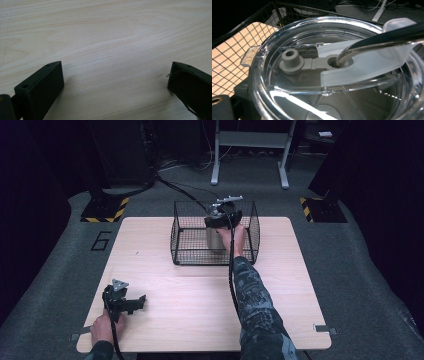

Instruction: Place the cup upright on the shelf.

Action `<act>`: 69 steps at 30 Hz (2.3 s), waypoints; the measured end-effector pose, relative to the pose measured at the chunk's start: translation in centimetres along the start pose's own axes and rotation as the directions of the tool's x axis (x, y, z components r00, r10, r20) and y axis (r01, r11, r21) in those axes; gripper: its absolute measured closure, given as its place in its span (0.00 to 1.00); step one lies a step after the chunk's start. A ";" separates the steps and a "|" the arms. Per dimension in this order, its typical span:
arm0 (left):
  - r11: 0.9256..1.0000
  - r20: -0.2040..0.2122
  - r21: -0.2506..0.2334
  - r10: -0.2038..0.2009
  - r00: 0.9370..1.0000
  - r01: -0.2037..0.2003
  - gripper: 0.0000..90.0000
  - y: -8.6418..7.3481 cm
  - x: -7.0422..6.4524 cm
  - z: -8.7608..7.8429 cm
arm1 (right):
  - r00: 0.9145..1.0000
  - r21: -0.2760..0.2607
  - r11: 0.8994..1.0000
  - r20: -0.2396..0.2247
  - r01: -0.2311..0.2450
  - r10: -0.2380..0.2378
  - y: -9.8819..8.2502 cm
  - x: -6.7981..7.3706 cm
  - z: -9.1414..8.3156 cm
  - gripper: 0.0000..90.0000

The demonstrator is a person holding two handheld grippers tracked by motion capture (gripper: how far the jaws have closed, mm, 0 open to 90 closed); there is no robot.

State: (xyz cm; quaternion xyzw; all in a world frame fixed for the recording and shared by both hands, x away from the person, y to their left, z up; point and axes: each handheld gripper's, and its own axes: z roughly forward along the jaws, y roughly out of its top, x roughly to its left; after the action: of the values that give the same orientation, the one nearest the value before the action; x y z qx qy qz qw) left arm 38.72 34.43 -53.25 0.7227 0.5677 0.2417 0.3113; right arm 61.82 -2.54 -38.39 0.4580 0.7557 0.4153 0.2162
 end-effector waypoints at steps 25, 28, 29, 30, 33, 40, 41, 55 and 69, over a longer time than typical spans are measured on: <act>1.000 -0.002 -0.002 0.001 1.000 -0.001 0.00 0.0 0.0 0.0 | 1.000 0.022 1.000 0.010 0.004 -0.005 -1.8 0.5 1.8 0.04; 1.000 0.001 -0.001 -0.003 1.000 0.003 0.00 0.0 0.0 0.0 | 1.000 0.025 1.000 0.003 0.008 -0.008 -2.1 0.5 1.7 0.04; 1.000 0.002 -0.002 -0.004 1.000 0.004 0.00 0.0 0.0 0.0 | 1.000 0.025 1.000 0.004 0.007 -0.007 -2.2 0.5 1.6 0.04; 1.000 0.001 -0.001 -0.002 1.000 0.002 0.00 0.0 0.0 0.0 | 1.000 0.024 0.999 -0.002 0.026 -0.026 -2.7 0.4 1.3 0.04; 1.000 0.002 0.005 0.002 1.000 -0.002 0.00 0.0 0.0 0.0 | 1.000 0.026 0.999 -0.005 0.026 -0.026 -3.0 0.3 1.0 0.04; 1.000 0.002 0.010 0.010 1.000 -0.010 0.00 0.0 0.1 -0.1 | 0.997 0.028 0.997 -0.004 0.074 -0.074 -3.4 0.9 0.6 0.04; 1.000 0.002 0.010 0.010 1.000 -0.010 0.00 0.0 0.1 -0.1 | 0.997 0.028 0.997 -0.004 0.074 -0.074 -3.4 0.9 0.6 0.04; 1.000 -0.001 -0.004 0.001 1.000 -0.001 0.00 0.0 0.0 0.0 | 0.999 0.060 0.997 -0.014 0.042 -0.042 -3.0 0.8 0.5 0.00; 1.000 0.000 0.000 -0.003 1.000 0.003 0.00 0.0 0.0 0.0 | 0.998 0.118 0.993 -0.065 0.008 0.000 -2.9 0.4 -1.8 0.00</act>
State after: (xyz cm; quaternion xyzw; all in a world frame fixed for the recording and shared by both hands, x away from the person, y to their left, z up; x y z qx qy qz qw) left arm 38.72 34.39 -53.25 0.7220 0.5687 0.2410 0.3117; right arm 58.86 -3.66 -39.69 0.4549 0.7864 0.3840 0.1648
